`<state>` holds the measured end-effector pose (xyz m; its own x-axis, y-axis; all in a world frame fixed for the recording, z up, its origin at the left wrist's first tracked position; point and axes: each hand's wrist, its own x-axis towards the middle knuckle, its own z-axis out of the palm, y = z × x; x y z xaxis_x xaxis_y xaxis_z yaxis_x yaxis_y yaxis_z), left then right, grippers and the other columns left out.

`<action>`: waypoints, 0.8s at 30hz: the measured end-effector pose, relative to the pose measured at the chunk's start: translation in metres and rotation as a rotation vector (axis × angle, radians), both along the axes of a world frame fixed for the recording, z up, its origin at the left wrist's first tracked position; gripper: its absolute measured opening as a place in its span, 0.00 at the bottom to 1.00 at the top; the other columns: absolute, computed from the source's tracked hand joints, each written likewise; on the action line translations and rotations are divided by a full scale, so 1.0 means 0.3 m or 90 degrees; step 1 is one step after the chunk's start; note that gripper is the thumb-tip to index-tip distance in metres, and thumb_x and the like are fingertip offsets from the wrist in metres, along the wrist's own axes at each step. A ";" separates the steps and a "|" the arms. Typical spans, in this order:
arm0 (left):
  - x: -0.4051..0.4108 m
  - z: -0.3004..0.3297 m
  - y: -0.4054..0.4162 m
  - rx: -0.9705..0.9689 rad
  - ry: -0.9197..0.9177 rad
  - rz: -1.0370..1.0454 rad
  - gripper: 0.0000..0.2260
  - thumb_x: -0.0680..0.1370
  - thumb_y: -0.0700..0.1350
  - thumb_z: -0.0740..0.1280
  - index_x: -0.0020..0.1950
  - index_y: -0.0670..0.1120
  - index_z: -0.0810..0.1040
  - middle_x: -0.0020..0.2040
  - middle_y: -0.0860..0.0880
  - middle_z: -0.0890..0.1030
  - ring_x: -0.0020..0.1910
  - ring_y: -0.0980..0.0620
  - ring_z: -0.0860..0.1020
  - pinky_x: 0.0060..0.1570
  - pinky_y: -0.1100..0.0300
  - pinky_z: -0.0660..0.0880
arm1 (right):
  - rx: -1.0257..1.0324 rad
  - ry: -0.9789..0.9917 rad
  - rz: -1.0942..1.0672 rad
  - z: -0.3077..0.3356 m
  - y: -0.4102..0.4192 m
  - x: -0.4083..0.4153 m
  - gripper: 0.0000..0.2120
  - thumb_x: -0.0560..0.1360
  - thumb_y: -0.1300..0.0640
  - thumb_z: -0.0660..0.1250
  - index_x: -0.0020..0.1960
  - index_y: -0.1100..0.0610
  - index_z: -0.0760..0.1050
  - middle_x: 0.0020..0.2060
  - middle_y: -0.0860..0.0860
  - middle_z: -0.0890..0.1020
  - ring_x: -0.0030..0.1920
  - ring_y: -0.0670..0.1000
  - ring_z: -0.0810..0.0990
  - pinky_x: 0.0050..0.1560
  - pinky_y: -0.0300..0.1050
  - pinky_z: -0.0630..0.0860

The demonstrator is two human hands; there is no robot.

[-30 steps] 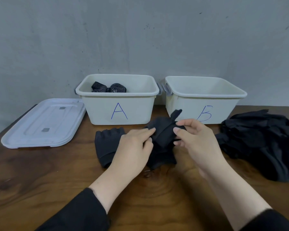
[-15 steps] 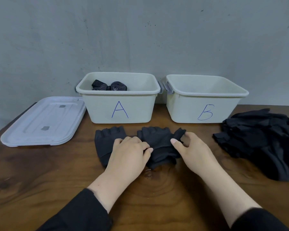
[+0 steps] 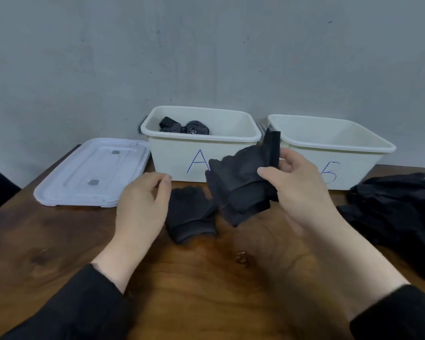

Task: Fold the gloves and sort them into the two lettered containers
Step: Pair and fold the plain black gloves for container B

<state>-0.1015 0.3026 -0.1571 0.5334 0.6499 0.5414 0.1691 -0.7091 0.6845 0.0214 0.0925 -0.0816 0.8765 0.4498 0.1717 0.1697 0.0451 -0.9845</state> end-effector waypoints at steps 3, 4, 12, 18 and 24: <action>-0.023 0.017 0.029 -0.043 -0.070 0.038 0.11 0.83 0.47 0.61 0.53 0.47 0.83 0.49 0.54 0.82 0.50 0.55 0.77 0.51 0.58 0.71 | 0.064 0.078 0.049 -0.007 0.105 -0.036 0.13 0.78 0.68 0.66 0.60 0.57 0.79 0.49 0.52 0.87 0.49 0.52 0.87 0.47 0.46 0.83; -0.030 0.021 0.029 -0.045 -0.081 0.037 0.11 0.83 0.48 0.60 0.53 0.48 0.82 0.48 0.55 0.82 0.49 0.56 0.77 0.50 0.59 0.71 | 0.052 0.088 0.045 -0.035 0.138 -0.040 0.12 0.78 0.66 0.68 0.60 0.57 0.79 0.49 0.53 0.87 0.49 0.53 0.87 0.50 0.49 0.83; -0.026 -0.037 0.030 -0.075 0.269 -0.117 0.20 0.78 0.62 0.63 0.67 0.56 0.75 0.62 0.58 0.76 0.60 0.58 0.74 0.57 0.62 0.68 | -0.325 -0.123 -0.008 -0.305 0.176 -0.116 0.24 0.81 0.43 0.65 0.74 0.52 0.71 0.64 0.46 0.80 0.63 0.44 0.77 0.65 0.40 0.72; -0.030 -0.023 0.046 -0.057 0.272 -0.078 0.16 0.80 0.53 0.65 0.68 0.54 0.76 0.67 0.53 0.76 0.65 0.54 0.73 0.60 0.61 0.67 | -0.316 -0.170 0.024 -0.327 0.200 -0.150 0.21 0.82 0.44 0.63 0.71 0.51 0.75 0.66 0.45 0.79 0.64 0.43 0.77 0.67 0.39 0.72; 0.010 0.020 -0.148 0.129 0.113 -0.100 0.11 0.81 0.49 0.63 0.59 0.51 0.81 0.56 0.54 0.81 0.58 0.50 0.76 0.61 0.44 0.73 | -0.277 -0.157 -0.050 -0.319 0.052 -0.079 0.14 0.82 0.46 0.62 0.65 0.47 0.78 0.56 0.39 0.80 0.56 0.38 0.78 0.56 0.30 0.72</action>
<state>-0.0985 0.2583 -0.1510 0.7165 0.4406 0.5408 0.1517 -0.8551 0.4958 -0.0022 0.1080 -0.1773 0.8675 0.4603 0.1888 0.3859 -0.3829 -0.8393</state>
